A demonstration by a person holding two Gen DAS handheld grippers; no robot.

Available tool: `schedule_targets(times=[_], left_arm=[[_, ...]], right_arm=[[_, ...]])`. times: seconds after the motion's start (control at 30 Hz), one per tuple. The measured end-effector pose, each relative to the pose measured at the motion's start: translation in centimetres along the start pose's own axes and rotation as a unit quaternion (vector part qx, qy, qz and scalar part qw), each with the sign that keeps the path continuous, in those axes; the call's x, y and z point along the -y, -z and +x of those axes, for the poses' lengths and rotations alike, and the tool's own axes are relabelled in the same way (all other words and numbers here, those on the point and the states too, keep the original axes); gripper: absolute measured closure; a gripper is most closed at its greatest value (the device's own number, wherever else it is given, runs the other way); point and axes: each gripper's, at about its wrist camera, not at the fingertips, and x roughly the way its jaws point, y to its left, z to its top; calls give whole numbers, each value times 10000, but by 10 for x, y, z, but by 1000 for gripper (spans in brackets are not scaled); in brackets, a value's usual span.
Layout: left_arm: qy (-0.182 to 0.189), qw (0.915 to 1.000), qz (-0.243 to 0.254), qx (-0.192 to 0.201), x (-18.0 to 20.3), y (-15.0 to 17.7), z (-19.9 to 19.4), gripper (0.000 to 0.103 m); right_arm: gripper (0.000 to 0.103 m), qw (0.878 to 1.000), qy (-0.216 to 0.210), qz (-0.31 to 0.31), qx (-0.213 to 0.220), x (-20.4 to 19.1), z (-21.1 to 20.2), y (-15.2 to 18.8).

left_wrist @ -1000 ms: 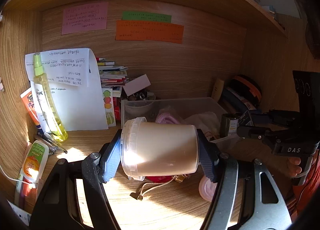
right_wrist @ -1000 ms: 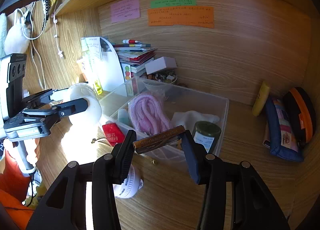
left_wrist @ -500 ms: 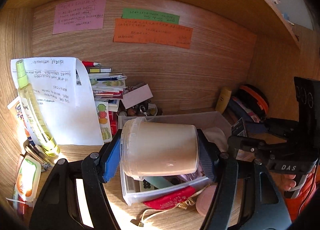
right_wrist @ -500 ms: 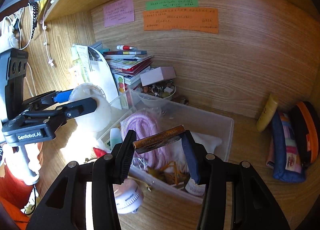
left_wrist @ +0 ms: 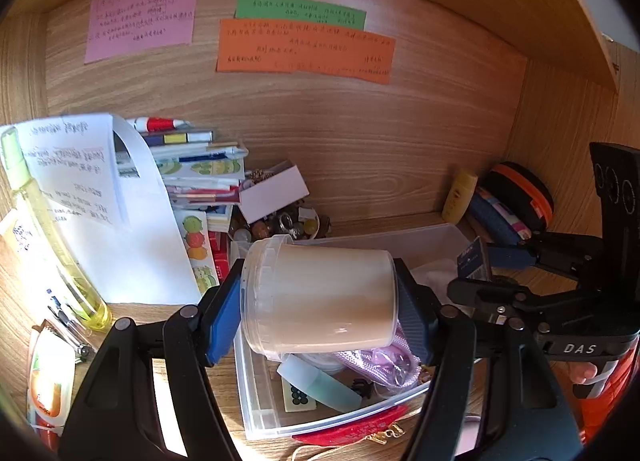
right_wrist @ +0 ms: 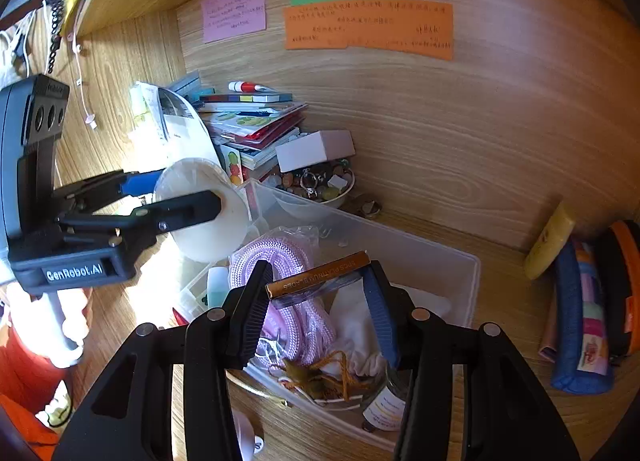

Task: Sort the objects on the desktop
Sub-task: 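Lift and carry the cream cup and brown box over the clear bin, then open right tool to drop the brown box while left tool releases the cream cup into the bin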

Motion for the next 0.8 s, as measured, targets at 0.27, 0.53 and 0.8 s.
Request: schedule_targets(times=[0.27,0.53,0.8], left_arm=[[-16,9997,52,-229,0,11,20,35],[-43,9995,64,-295,-4,16,28,35],[-104,9994,121,-304,-3,17,28,35]], right_arm=[[59,9995,-42,137,-277,5,31,9],[59,9989,-187,199,-388,13,42,13],[59,9994,-42,113,-326,10,45,13]])
